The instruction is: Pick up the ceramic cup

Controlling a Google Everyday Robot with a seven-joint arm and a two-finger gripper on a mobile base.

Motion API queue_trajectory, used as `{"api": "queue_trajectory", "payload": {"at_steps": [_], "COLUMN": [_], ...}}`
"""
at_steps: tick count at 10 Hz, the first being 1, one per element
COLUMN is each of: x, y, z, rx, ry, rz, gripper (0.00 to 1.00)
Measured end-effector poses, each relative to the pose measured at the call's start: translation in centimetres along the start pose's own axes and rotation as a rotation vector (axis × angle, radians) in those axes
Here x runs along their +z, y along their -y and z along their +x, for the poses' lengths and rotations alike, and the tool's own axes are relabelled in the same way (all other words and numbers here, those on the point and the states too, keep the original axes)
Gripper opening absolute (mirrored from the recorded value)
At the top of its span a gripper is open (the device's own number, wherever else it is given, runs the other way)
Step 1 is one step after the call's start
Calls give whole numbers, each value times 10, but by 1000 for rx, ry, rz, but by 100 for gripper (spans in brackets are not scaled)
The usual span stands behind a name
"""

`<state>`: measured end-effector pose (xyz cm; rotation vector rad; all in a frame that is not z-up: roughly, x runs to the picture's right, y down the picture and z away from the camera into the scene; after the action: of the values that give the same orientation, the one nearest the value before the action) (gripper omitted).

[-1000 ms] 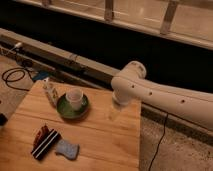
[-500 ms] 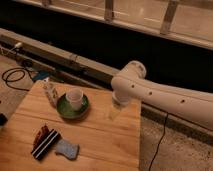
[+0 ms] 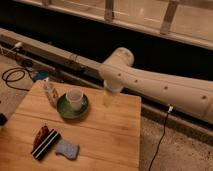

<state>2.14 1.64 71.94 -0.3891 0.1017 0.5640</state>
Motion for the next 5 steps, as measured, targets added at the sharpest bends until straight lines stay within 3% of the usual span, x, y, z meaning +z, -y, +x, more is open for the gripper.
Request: {"api": "queue_trajectory", "payload": {"at_steps": [2, 5], "x": [8, 9], "y": [1, 2], "z": [-42, -46], "rx": [-34, -37], "ry": [34, 39], "rz": [-5, -5], "gripper": [80, 80]}}
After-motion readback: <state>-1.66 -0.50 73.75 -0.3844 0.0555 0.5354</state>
